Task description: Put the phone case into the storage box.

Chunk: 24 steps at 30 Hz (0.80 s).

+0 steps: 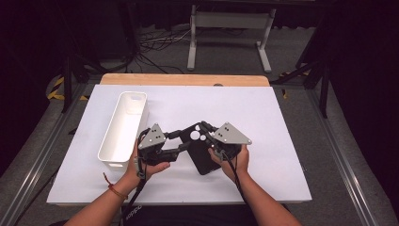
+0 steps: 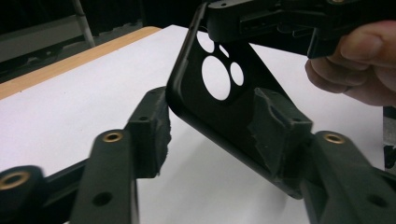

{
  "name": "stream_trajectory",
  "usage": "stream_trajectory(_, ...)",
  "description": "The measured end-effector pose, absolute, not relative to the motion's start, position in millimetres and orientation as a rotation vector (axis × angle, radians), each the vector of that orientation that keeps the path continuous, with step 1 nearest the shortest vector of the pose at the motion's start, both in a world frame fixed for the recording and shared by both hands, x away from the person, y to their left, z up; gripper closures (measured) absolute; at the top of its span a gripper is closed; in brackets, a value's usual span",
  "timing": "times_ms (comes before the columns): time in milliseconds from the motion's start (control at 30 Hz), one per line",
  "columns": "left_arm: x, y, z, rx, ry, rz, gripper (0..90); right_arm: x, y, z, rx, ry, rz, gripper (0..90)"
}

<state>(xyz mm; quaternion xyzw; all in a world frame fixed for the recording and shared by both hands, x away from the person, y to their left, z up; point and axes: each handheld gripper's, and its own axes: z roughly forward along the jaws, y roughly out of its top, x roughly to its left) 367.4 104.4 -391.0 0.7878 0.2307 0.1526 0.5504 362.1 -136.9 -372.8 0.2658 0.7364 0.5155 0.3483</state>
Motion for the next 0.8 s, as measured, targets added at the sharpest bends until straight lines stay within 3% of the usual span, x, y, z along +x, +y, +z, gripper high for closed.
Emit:
stream_trajectory(233, 369, 111, -389, 1.829, 0.544, 0.357, 67.2, 357, -137, -370, 0.655, 1.88, 1.36, 84.3)
stream_trajectory(800, 369, 125, -380, 1.769, 0.551, 0.397, 77.8, 345, -132, -367, 0.554, 1.841, 1.404, 83.8)
